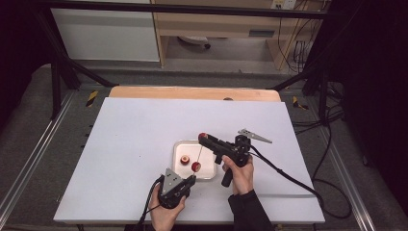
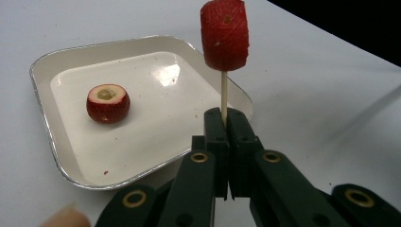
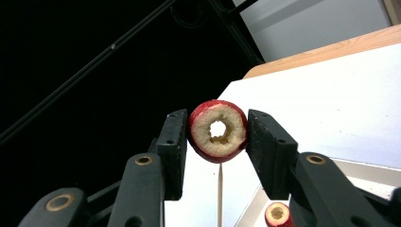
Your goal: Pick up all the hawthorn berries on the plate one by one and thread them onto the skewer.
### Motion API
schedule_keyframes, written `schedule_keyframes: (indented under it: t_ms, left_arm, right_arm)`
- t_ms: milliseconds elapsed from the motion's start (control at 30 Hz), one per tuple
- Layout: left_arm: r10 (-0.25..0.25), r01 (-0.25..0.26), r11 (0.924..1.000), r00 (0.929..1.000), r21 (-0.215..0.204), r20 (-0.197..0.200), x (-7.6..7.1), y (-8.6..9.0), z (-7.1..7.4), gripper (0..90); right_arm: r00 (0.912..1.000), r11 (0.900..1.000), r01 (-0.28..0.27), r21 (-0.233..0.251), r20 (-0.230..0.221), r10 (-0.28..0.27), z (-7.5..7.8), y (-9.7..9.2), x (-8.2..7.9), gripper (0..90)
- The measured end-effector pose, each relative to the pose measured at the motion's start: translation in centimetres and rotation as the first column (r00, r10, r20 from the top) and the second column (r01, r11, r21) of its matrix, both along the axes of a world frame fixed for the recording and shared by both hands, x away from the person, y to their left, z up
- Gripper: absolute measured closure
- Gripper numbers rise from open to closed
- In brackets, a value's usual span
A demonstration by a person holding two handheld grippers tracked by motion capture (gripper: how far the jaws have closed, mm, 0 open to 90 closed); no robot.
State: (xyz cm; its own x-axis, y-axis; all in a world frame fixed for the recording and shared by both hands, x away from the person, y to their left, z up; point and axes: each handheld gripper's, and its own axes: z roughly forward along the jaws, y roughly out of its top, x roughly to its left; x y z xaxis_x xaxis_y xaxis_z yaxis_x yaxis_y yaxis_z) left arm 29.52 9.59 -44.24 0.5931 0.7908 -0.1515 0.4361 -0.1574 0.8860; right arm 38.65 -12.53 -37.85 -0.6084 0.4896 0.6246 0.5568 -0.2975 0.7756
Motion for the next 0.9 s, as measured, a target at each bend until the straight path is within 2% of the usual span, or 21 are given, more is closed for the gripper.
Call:
schedule_keyframes:
  t_ms: [233, 467, 900]
  left_arm:
    - [-0.006, 0.006, 0.9998, 1.0000, -0.020, -0.002, -0.06, -0.11, 0.02, 88.5]
    - [-0.009, 0.008, 0.9988, 0.9999, -0.048, -0.008, -0.12, -0.31, 0.01, 88.5]
    - [-0.004, 0.004, 0.9991, 1.0000, -0.043, 0.001, -0.15, -0.27, 0.04, 88.5]
  right_arm:
    - [0.9999, 0.9999, 0.011, 0.004, -0.005, -0.011, -0.05, 0.06, 0.08, 59.9]
    - [0.9998, 0.9991, 0.021, 0.037, -0.006, -0.021, -0.18, 0.26, 0.08, 59.9]
    - [0.9998, 0.9989, 0.021, 0.043, -0.004, -0.021, -0.16, 0.23, 0.16, 59.9]
